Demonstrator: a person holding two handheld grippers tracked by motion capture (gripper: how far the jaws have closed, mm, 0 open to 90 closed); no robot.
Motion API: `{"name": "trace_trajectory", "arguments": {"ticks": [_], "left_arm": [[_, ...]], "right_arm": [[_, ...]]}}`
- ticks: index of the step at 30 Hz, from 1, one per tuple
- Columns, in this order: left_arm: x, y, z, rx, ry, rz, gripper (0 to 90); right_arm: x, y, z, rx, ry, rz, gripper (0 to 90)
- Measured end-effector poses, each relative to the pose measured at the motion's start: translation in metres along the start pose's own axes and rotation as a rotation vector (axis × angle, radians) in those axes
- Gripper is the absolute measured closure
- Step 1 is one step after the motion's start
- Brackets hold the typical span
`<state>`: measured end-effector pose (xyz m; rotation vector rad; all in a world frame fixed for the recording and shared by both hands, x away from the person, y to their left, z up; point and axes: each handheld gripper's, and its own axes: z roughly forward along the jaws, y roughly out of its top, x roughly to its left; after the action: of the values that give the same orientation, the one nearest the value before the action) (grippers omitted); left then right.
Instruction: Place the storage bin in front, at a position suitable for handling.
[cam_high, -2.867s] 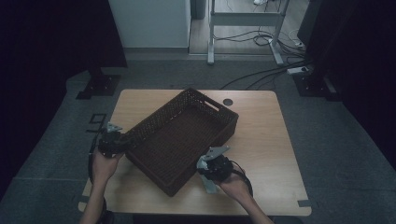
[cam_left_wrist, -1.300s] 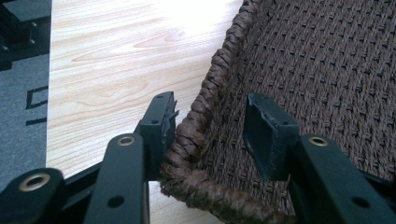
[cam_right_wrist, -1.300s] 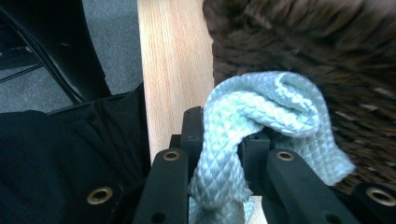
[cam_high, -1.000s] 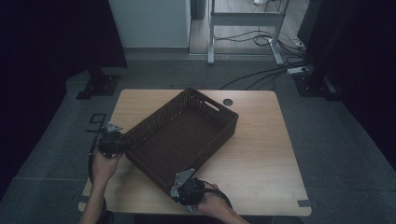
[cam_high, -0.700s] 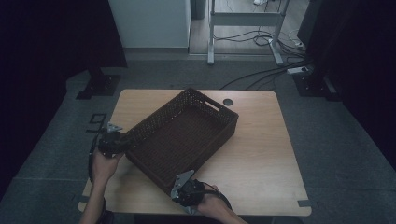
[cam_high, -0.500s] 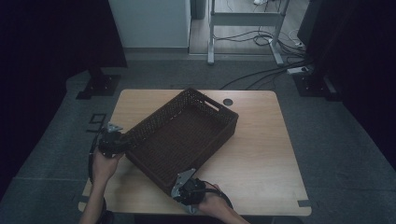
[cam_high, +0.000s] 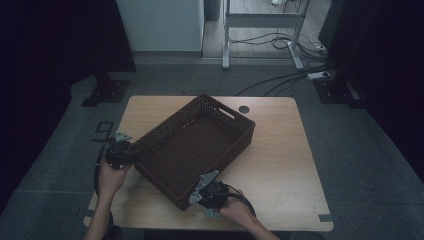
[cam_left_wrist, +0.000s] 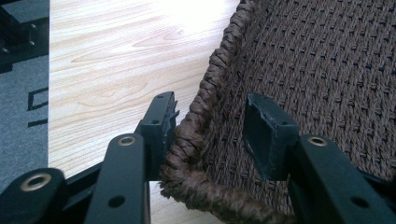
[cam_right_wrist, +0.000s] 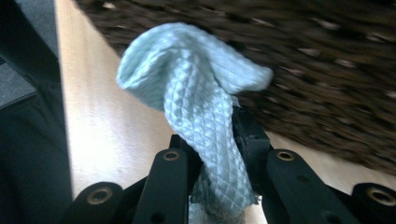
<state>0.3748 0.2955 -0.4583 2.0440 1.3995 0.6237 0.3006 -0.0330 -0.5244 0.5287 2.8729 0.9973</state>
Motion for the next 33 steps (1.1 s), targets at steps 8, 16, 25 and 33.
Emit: {"name": "trace_trajectory", "arguments": {"ticks": [8,16,25,33], "left_arm": [[0.0,0.0,0.0,-0.001,0.0,0.003,54.5],[0.0,0.0,0.0,-0.005,-0.001,-0.002,54.4],[0.0,-0.001,0.0,-0.013,-0.003,-0.008,54.3],[0.001,-0.001,0.0,-0.014,-0.005,-0.01,54.2]], "right_arm": [[-0.01,-0.003,-0.003,0.003,-0.012,0.022,75.2],[-0.023,-0.007,-0.008,0.01,-0.045,0.057,74.9],[-0.043,-0.014,-0.016,0.011,-0.101,0.113,74.9],[-0.06,-0.018,-0.02,0.012,-0.112,0.145,74.6]]}}
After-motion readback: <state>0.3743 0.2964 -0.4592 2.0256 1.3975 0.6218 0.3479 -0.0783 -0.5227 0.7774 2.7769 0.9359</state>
